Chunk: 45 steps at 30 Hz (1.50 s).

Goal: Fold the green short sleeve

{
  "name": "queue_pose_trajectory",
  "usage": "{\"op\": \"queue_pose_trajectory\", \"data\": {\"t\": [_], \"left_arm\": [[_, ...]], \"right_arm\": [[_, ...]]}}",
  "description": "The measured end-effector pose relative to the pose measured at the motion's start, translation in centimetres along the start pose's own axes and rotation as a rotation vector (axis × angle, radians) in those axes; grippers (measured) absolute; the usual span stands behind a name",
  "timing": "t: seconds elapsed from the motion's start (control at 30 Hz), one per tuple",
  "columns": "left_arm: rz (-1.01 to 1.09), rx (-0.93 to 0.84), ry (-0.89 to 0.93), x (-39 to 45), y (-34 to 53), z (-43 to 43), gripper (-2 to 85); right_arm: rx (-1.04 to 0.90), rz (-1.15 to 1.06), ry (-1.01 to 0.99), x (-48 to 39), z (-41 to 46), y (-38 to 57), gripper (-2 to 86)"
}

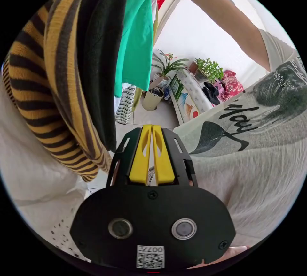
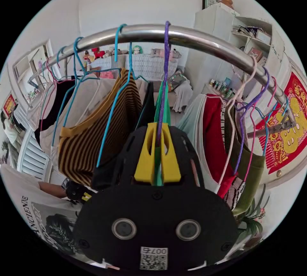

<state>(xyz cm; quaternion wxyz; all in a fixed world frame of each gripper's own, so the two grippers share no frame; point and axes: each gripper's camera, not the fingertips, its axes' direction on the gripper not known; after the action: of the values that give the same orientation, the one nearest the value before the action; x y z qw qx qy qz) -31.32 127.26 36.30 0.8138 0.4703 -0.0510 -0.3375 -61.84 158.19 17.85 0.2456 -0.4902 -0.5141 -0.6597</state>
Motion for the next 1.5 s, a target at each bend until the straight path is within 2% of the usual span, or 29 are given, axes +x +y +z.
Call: {"op": "queue_pose_trajectory", "data": {"t": [0.13, 0.27, 0.57, 0.7, 0.83, 0.93, 1.23, 1.37, 1.5], "left_arm": [[-0.009, -0.015, -0.018, 0.4, 1.4, -0.1, -1.0], [-0.020, -0.042, -0.045, 0.8, 2.9, -0.5, -1.0], [-0.015, -0.044, -0.054, 1.9, 3.3, -1.7, -1.0], [-0.004, -0.025, -0.054, 2.6, 3.0, -2.7, -1.0], [0.011, -0.028, -0.022, 2.8, 2.8, -3.1, -1.0], [0.049, -0.011, -0.062, 3.5, 2.5, -4.4, -1.0], [0.096, 0.092, -0.112, 4.9, -0.4, -9.1, -0.6], [0.170, 0.241, -0.167, 8.1, -5.1, -12.0, 2.3], [0.236, 0.413, -0.114, 12.1, -10.4, -13.3, 8.5]], "right_arm": [[0.009, 0.009, -0.065, 0.3, -1.0, -1.3, 0.3], [0.129, 0.076, -0.072, 0.7, -4.7, -2.1, 0.1], [0.109, 0.059, -0.004, -1.4, -9.5, -4.8, 0.2], [0.220, 0.071, -0.089, -2.2, -14.6, -5.2, 0.2], [0.147, 0.000, 0.016, -3.7, -16.9, -6.4, 0.2], [0.205, 0.029, -0.015, -3.3, -19.8, -3.9, 0.2], [0.383, 0.138, 0.057, -6.1, -34.3, 12.7, 0.2], [0.373, 0.187, 0.186, -10.4, -43.5, 19.8, 0.3], [0.325, 0.236, 0.330, -16.2, -52.5, 25.9, 0.3]]}}
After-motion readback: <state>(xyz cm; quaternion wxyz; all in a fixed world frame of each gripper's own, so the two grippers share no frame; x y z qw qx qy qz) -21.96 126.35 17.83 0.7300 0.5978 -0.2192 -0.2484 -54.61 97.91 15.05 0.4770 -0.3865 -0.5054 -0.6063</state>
